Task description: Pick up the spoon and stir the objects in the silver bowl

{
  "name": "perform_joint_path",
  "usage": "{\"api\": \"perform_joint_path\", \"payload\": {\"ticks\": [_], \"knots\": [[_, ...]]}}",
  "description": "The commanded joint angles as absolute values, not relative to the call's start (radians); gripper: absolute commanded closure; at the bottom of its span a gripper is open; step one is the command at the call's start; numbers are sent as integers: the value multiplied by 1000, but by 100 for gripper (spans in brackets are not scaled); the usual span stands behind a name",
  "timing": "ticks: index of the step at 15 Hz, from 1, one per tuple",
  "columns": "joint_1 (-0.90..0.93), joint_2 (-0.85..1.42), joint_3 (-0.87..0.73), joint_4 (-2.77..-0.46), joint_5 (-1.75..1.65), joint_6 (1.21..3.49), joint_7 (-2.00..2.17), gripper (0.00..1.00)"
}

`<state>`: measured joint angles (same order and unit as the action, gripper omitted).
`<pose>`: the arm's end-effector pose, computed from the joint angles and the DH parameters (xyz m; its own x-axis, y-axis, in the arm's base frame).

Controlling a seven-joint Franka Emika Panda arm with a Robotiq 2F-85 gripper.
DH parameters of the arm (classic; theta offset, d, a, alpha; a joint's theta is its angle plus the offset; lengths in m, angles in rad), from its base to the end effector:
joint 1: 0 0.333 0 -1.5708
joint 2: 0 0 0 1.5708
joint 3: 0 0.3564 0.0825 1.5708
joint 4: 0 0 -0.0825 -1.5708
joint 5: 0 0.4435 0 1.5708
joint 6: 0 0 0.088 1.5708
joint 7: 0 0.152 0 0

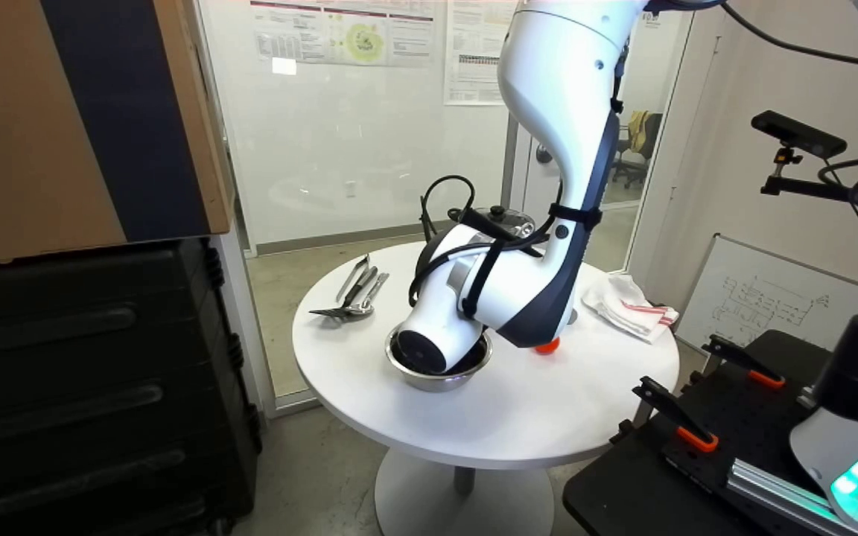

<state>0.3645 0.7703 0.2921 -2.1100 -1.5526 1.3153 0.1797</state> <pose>0.4964 0.1835 0.0604 0.4028 0.1749 -0.8984 0.7855 0.4377 0.4374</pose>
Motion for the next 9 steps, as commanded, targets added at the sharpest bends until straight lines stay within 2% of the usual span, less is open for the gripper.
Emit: {"api": "perform_joint_path", "payload": {"ticks": [1,9], "knots": [[348,765,305,-2126,-1570,1352,122,90],[347,781,300,-2070,-1574,1428,136,90]]}}
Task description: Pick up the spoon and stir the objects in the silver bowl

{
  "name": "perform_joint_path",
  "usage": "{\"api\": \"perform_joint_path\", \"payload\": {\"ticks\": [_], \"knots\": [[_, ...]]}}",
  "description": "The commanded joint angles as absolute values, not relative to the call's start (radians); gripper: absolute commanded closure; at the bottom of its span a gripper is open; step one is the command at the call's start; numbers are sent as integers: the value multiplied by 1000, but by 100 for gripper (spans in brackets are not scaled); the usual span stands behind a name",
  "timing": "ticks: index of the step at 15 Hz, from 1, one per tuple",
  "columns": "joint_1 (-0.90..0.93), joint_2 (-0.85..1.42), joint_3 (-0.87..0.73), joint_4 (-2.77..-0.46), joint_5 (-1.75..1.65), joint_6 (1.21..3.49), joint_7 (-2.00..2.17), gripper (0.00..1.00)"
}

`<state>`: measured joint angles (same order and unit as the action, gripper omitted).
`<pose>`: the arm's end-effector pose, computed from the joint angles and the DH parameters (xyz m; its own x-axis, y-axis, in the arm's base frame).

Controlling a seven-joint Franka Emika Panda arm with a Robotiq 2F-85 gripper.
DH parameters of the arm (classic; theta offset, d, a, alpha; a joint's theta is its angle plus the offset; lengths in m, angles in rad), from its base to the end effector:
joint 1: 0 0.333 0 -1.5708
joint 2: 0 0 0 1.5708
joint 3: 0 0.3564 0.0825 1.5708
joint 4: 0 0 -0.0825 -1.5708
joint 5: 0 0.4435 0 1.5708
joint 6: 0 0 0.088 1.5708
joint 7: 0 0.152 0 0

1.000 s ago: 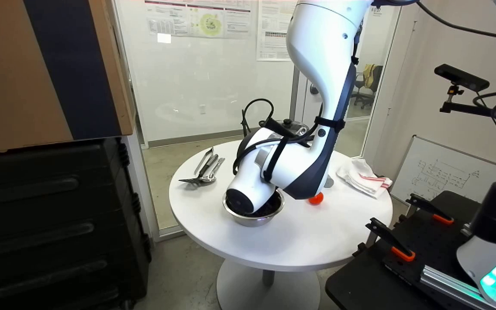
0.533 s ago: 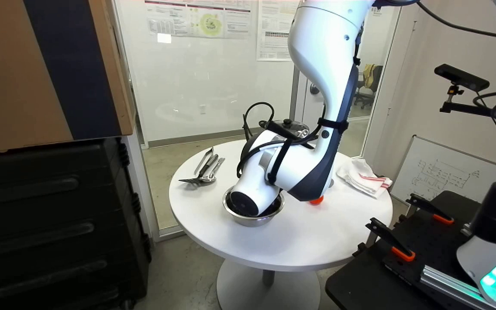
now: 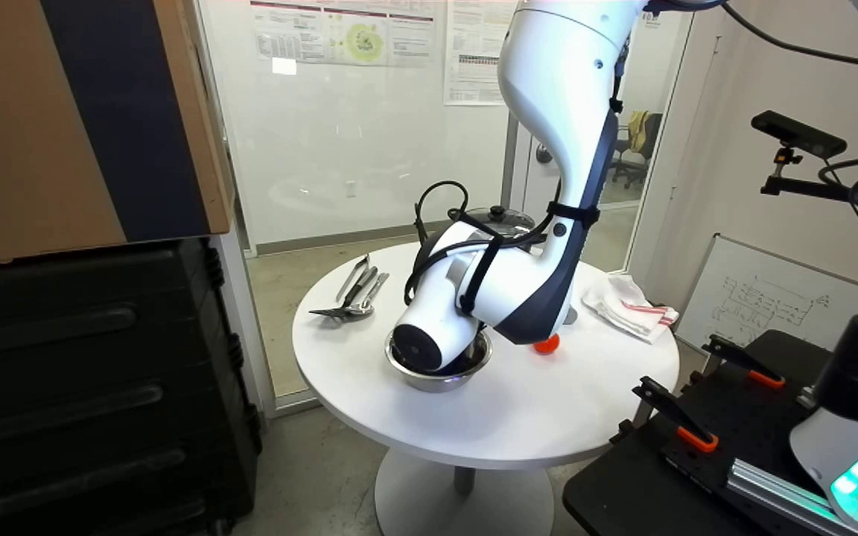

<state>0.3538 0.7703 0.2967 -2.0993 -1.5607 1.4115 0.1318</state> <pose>0.5024 0.1930 0.0491 0.3287 0.2436 -0.9125 0.8068 0.4299 0.4054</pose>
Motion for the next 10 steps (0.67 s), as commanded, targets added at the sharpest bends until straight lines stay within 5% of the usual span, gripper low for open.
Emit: {"api": "perform_joint_path", "payload": {"ticks": [1,10], "knots": [[351,784,297,-2063,-1576,1425,144,90],[403,798,277,-2061,-1629,1312,243,90]]}}
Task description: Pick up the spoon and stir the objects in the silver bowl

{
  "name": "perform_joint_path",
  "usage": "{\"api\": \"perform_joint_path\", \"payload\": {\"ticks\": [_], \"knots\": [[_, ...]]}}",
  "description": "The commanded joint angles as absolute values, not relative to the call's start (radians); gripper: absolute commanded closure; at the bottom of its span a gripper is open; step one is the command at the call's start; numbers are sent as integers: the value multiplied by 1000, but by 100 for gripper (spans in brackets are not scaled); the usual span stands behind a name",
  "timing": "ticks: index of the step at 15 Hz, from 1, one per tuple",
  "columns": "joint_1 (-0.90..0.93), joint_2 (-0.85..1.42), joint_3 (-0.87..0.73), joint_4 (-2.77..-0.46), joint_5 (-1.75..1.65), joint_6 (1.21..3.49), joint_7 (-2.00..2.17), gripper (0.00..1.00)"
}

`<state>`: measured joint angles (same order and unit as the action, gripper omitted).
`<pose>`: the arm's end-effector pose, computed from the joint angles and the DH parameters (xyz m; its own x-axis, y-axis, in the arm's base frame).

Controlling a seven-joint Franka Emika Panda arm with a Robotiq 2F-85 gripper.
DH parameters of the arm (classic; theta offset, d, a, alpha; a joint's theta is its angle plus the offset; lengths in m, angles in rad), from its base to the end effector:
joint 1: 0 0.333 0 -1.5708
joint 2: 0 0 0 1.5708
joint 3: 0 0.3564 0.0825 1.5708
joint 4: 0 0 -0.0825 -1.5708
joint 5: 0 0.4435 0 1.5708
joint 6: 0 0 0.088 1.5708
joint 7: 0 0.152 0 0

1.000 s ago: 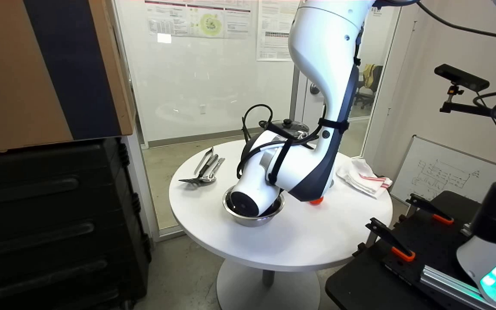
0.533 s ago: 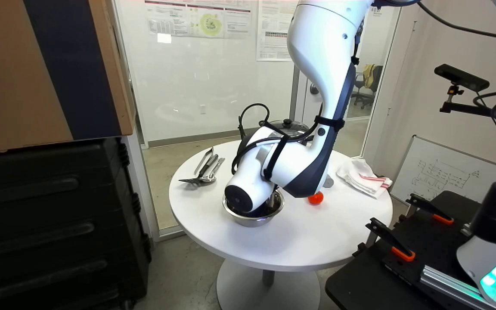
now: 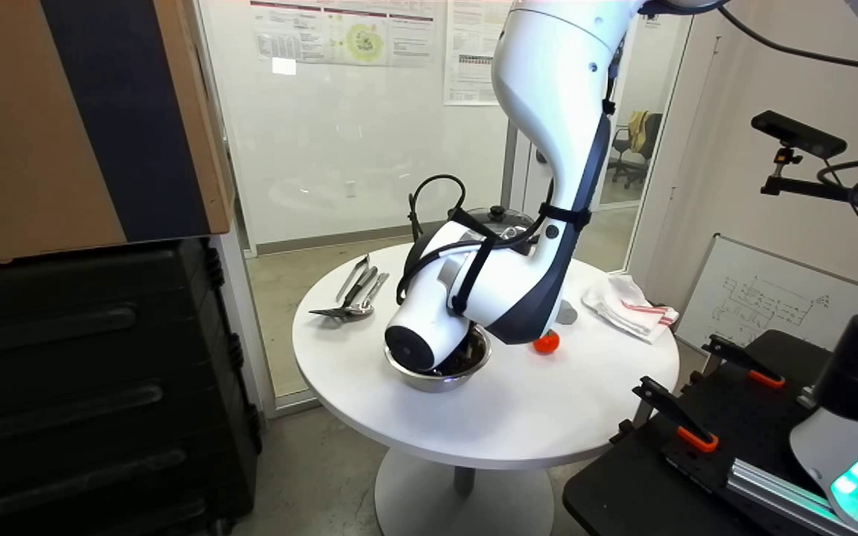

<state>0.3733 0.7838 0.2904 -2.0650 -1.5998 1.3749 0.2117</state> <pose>0.5159 0.2046 0.0565 0.4240 0.2677 -0.8652 0.7404 0.4478 0.5014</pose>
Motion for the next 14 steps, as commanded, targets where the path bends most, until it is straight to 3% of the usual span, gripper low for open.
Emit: {"api": "perform_joint_path", "payload": {"ticks": [1,14], "knots": [[408,798,279,-2066,-1631,1292,243,90],[457,792,300,-2158,-1705,1004,192,90]]}}
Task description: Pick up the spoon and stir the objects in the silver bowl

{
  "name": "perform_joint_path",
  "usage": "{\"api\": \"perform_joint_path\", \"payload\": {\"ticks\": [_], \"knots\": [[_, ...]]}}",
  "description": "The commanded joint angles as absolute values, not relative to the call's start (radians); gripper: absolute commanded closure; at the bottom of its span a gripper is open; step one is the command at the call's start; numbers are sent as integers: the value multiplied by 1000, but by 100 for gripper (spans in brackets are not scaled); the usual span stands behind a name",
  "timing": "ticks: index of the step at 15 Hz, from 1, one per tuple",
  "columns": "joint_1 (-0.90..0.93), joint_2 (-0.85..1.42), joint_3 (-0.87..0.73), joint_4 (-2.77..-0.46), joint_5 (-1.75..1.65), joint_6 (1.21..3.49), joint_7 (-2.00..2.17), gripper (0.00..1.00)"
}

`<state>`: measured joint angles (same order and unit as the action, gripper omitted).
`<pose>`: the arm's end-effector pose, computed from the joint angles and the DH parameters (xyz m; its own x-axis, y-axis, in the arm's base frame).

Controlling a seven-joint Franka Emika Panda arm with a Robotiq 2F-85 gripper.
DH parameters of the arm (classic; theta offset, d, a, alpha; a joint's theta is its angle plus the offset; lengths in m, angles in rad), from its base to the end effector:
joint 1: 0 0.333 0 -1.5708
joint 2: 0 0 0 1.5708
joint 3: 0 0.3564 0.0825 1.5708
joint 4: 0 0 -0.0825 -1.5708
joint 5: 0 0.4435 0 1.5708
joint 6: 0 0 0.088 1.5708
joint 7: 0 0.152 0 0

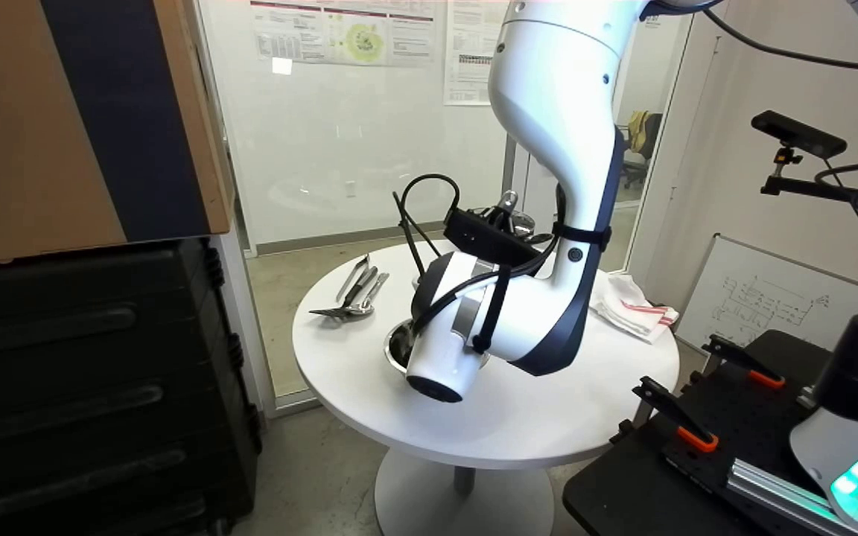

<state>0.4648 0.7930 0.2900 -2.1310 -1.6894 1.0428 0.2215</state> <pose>0.4814 0.2184 0.0938 0.5523 0.0570 -0.8317 0.6067 0.6568 0.4478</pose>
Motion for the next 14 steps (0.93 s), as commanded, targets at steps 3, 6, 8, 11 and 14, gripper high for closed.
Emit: {"api": "perform_joint_path", "payload": {"ticks": [3,6,8,11,14], "knots": [[448,790,315,-2176,-1695,1018,157,90],[435,791,339,-2185,-1680,1048,127,90],[423,793,359,-2184,-1661,1080,98,90],[407,793,383,-2175,-1630,1133,78,90],[403,799,386,-2158,-1605,1157,98,90]]}}
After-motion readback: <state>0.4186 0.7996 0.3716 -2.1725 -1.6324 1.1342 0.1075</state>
